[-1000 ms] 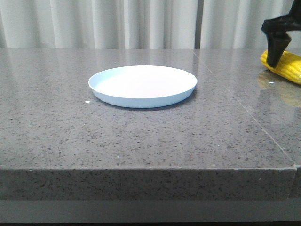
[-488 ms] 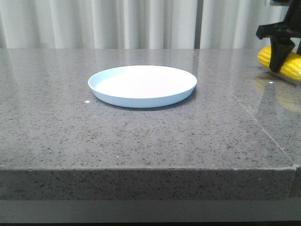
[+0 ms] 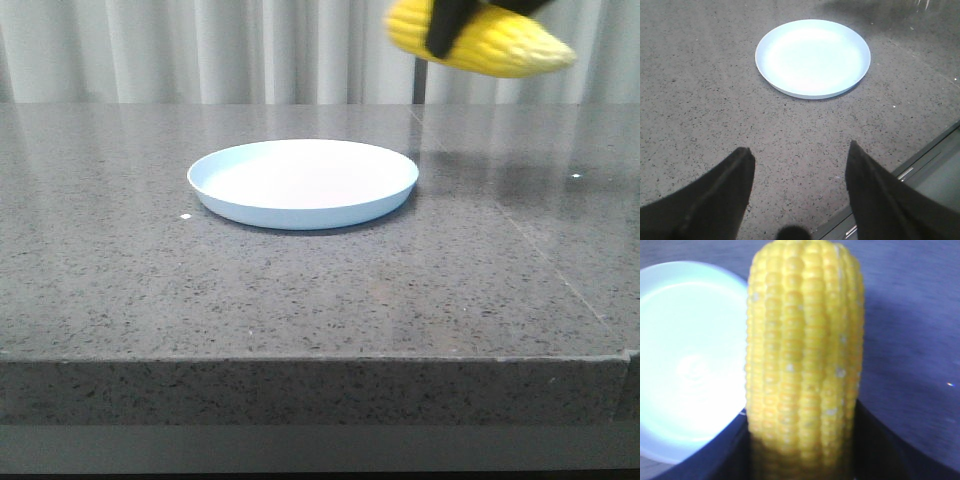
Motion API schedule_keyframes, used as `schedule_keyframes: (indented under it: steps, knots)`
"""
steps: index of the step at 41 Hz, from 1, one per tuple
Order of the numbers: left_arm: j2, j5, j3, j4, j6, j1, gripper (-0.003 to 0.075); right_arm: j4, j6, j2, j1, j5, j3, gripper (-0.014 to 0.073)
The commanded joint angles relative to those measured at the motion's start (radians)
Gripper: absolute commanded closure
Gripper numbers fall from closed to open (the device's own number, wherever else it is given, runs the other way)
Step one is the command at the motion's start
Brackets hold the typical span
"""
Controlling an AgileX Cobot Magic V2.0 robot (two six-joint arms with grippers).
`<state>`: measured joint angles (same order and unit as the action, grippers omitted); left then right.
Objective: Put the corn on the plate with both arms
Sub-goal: 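Lift the corn and carry it over the plate with the right gripper, then lower the corn onto the plate and open the right gripper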
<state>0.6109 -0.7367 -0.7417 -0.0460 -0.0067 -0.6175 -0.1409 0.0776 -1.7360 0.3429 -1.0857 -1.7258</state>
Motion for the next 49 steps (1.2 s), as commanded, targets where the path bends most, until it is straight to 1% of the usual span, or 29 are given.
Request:
schedule_keyframes:
  steps: [1, 5, 9, 15, 22, 26, 30, 33, 39, 44, 49]
  knots:
    - [0.001, 0.076, -0.024, 0.005, -0.012, -0.010, 0.0311, -0.012, -0.004, 0.027, 0.080, 0.012, -0.080, 0.0297]
    - [0.001, 0.076, -0.024, 0.005, -0.012, -0.010, 0.0311, -0.012, -0.018, -0.017, 0.152, 0.016, -0.122, 0.0263]
    - [0.001, 0.076, -0.024, 0.005, -0.012, -0.010, 0.0311, -0.012, -0.034, -0.065, 0.188, 0.048, -0.147, 0.0261]
    - [0.001, 0.076, -0.024, 0.005, -0.012, -0.010, 0.0311, -0.012, -0.057, -0.141, 0.198, 0.123, -0.154, 0.0260]
    - [0.001, 0.076, -0.024, 0.005, -0.012, -0.010, 0.0311, -0.012, -0.059, -0.203, 0.198, 0.170, -0.154, 0.0251]
    - [0.001, 0.076, -0.024, 0.005, -0.012, -0.010, 0.0311, -0.008, -0.059, -0.219, 0.198, 0.182, -0.155, 0.0152]
    - [0.001, 0.076, -0.024, 0.005, -0.012, -0.010, 0.0311, -0.007, -0.059, -0.222, 0.197, 0.192, -0.155, 0.0015]
    - [0.001, 0.076, -0.024, 0.005, -0.012, -0.010, 0.0311, -0.006, -0.059, -0.222, 0.197, 0.195, -0.160, -0.0043]
    - [0.001, 0.076, -0.024, 0.005, -0.012, -0.010, 0.0311, -0.006, -0.058, -0.198, 0.197, 0.208, -0.163, -0.0041]
    - [0.001, 0.076, -0.024, 0.005, -0.012, -0.010, 0.0311, -0.003, -0.056, -0.139, 0.197, 0.210, -0.163, -0.0041]
    - [0.001, 0.076, -0.024, 0.005, -0.012, -0.010, 0.0311, -0.001, -0.002, -0.045, 0.197, 0.218, -0.151, -0.0041]
